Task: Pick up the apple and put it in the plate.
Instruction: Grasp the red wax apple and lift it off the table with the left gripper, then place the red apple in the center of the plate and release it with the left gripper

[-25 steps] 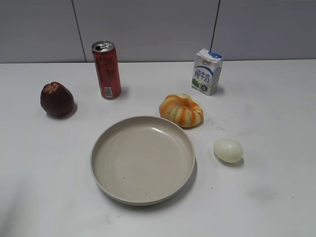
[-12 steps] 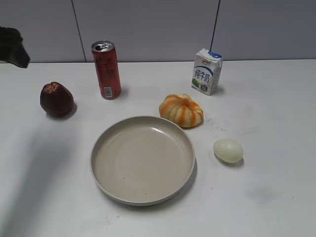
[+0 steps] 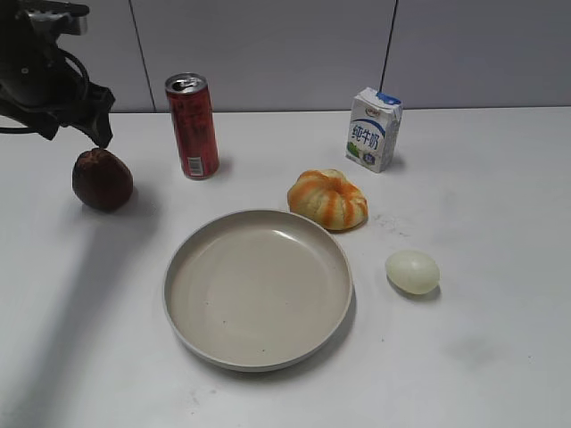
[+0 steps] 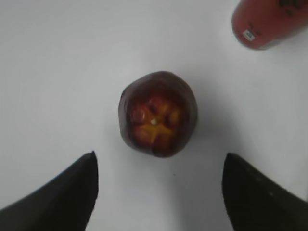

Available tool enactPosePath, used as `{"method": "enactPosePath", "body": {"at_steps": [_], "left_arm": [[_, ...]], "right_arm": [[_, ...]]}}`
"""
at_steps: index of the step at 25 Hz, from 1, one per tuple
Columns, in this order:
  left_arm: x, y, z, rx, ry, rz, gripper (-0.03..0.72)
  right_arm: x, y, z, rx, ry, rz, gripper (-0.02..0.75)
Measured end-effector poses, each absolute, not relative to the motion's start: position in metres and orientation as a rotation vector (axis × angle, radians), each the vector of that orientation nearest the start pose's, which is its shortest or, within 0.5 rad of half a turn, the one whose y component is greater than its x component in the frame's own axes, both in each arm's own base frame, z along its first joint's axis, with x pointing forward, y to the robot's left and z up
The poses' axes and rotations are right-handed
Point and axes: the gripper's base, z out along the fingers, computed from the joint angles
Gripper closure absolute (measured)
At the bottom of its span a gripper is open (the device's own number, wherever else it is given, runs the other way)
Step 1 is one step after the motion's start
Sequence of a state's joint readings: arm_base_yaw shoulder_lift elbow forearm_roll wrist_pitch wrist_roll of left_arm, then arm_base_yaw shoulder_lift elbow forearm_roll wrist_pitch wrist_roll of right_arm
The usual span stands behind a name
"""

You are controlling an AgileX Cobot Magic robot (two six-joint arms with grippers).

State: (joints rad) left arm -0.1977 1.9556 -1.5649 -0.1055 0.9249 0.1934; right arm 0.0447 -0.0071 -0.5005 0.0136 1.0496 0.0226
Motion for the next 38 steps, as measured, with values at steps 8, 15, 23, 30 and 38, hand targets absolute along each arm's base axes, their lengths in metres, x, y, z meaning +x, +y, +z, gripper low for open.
{"method": "enactPosePath", "body": {"at_steps": [8,15,23,30,38], "left_arm": [[0.432,-0.094,0.191,0.497,2.856,-0.131,0.076],[0.436,-0.093,0.172,0.518,2.895,-0.100,0.132],[0.432,-0.092,0.177,0.527,2.913,-0.095,0.150],[0.417,-0.092,0.239,0.532,2.796,-0.083,0.150],[0.365,-0.134,0.263,0.731,2.764,-0.094,0.150]], "right_arm": [[-0.006,0.001,0.278,-0.023,2.026,0.059,0.153],[-0.006,0.001,0.278,-0.023,2.026,0.059,0.153],[-0.006,0.001,0.278,-0.023,2.026,0.059,0.153],[-0.006,0.001,0.278,-0.023,2.026,0.060,0.153],[-0.006,0.001,0.278,-0.023,2.026,0.060,0.153]]}}
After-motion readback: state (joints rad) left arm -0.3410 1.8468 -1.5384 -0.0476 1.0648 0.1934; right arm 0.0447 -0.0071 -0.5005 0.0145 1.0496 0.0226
